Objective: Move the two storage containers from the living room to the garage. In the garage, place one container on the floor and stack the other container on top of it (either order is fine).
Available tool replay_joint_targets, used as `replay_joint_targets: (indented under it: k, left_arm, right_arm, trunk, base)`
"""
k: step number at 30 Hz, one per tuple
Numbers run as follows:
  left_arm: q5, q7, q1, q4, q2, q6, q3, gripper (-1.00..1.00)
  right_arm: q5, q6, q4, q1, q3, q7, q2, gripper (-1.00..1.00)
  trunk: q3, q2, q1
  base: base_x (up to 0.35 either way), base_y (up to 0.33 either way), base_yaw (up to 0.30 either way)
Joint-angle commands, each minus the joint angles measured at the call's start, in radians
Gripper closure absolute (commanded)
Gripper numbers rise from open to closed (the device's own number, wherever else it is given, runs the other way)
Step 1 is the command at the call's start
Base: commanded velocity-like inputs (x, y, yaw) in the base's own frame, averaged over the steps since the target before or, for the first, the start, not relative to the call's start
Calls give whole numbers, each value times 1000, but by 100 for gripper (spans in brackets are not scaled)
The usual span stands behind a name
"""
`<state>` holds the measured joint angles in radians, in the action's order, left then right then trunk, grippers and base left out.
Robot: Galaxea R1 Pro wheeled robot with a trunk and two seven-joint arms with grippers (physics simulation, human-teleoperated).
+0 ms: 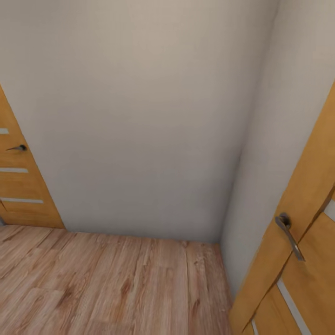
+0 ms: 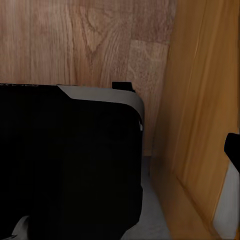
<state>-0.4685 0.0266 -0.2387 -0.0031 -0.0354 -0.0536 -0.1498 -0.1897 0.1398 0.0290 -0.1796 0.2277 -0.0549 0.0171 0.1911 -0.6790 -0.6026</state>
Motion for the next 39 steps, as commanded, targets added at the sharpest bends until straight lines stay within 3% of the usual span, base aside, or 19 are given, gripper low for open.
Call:
replay_joint_targets:
  k: [1, 19, 39]
  left_arm:
    - [-7, 3, -1, 0, 0, -3, -8, -100]
    - [-7, 3, -1, 0, -1, -3, -8, -100]
    - [-7, 3, -1, 0, 0, -3, -10, -100]
  right_arm:
    - [-10, 6, 3, -1, 9, -2, 1, -100]
    - [-9, 10, 2, -1, 6, -2, 5, -100]
    - [-9, 9, 2, -1, 7, -2, 4, -100]
  trunk:
    - [1, -1, -1]
    - [1, -1, -1]
    - [1, -1, -1]
  base:
    - [322, 0, 0]
    - [322, 0, 10]
    - [277, 0, 261]
